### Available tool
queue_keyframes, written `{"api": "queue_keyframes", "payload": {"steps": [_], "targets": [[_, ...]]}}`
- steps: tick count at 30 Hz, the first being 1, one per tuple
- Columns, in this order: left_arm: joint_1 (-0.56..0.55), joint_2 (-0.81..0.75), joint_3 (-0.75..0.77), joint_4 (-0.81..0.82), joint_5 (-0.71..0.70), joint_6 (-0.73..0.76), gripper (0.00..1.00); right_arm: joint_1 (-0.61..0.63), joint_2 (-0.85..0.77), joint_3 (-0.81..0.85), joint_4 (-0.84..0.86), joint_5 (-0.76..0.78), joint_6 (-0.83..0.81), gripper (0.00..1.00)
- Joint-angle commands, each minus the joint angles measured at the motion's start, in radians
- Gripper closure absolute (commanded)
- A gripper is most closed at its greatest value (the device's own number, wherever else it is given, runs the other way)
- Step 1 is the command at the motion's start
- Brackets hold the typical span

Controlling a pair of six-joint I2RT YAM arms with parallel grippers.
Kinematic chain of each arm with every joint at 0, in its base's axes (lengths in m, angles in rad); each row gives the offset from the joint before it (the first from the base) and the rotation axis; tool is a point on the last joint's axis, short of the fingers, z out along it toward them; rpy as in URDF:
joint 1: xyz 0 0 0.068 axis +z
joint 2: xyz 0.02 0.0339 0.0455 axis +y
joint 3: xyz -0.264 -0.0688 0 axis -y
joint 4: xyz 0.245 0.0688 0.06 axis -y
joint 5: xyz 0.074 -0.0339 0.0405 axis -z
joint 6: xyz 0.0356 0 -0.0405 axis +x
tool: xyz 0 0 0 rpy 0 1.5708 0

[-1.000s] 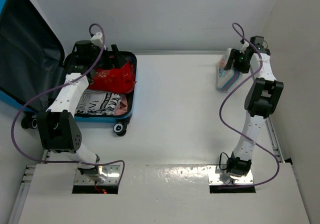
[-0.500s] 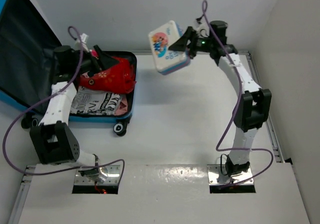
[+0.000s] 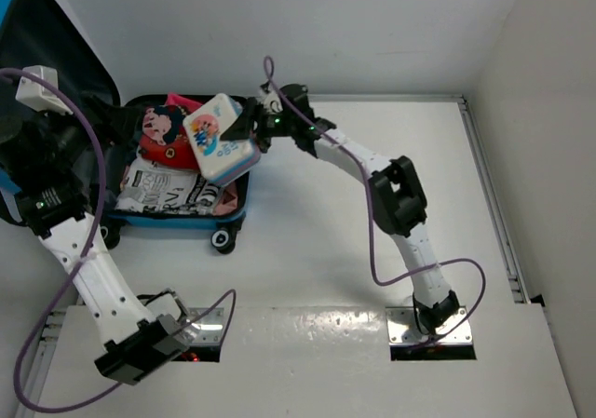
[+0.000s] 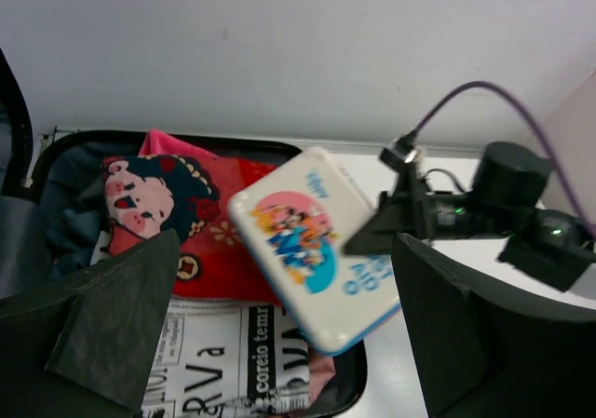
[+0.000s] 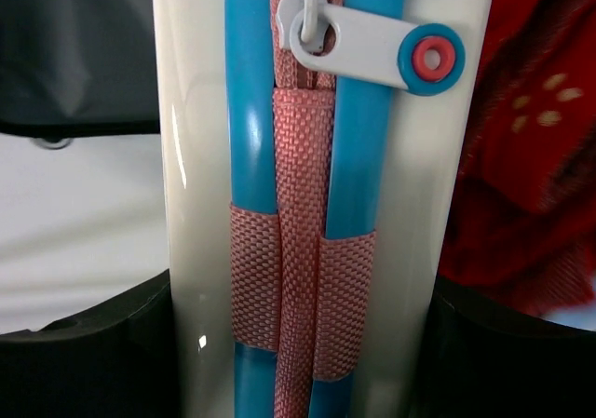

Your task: Pack the luggage

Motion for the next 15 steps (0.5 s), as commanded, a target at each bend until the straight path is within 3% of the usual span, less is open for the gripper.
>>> {"api": "queue_keyframes", "payload": {"steps": [1,6,13,15], "targets": [[0.026,-0.019,-0.004,-0.135,-0.001,0.058,0.01,0.074,-0.029,0.103,0.264,0.102,0.058,1.0],[0.026,-0.053,-0.007,-0.192,-0.041,0.1,0.01,0.136,0.12,0.209,0.33,0.234,0.133,1.0],[0.017,-0.062,0.03,-0.204,-0.096,0.06,0.01,0.22,0.275,0.172,0.379,0.38,0.167,1.0],[0.017,-0.062,0.054,-0.235,-0.105,0.084,0.01,0.23,0.303,0.163,0.365,0.412,0.168,0.95]]}}
